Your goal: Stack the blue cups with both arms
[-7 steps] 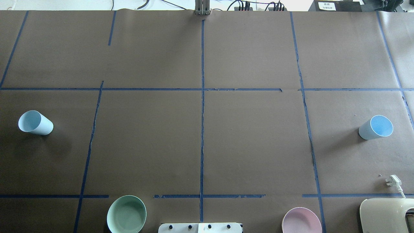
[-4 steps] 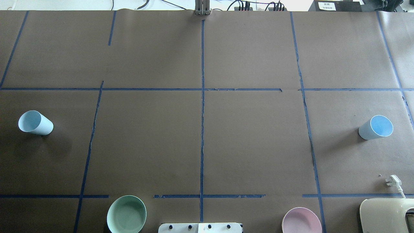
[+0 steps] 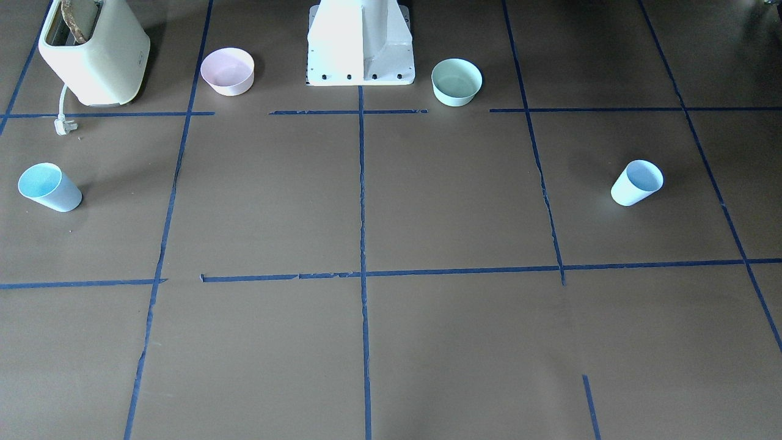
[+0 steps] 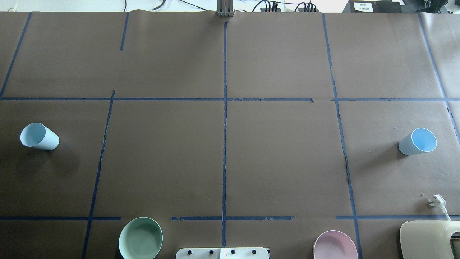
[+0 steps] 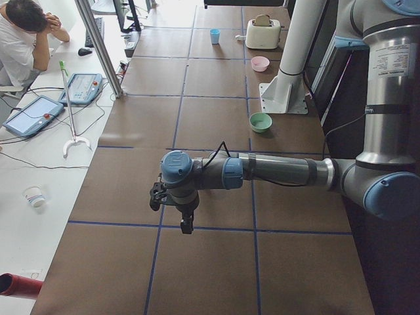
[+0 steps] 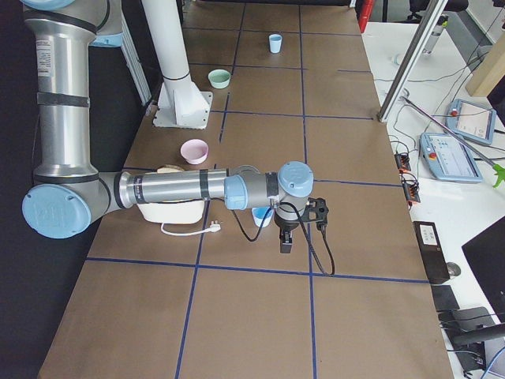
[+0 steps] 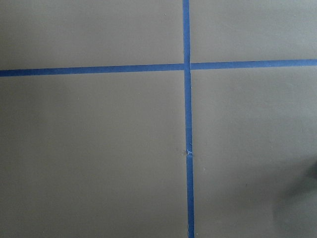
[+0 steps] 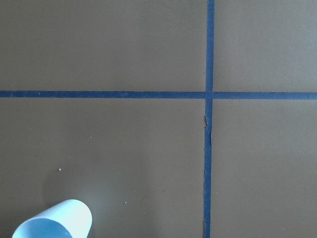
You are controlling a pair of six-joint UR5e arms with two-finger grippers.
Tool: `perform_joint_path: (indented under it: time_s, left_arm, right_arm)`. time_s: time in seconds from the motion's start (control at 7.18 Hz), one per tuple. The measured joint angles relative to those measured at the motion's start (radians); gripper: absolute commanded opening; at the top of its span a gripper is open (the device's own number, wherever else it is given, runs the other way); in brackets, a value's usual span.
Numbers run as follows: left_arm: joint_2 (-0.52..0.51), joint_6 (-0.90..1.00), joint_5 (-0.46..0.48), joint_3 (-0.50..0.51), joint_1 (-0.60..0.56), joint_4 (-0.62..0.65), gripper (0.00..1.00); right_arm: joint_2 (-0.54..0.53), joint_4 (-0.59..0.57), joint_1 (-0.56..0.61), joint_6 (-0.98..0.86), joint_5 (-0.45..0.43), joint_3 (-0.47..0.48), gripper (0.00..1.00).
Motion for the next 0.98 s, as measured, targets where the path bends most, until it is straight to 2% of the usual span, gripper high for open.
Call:
perform_joint_path:
  time_s: [0.7, 0.98]
  left_arm:
    - [0.006, -0.002, -0.004, -0.007, 0.004, -0.037, 1.00]
    - [0.005, -0.012, -0.063, -0.011, 0.018, -0.077, 1.00]
  right_arm:
    - [0.000, 0.011, -0.038, -0.002, 0.003, 0.005, 1.00]
    - [-0.003, 0.036, -0.047, 0.004, 0.005, 0.003, 1.00]
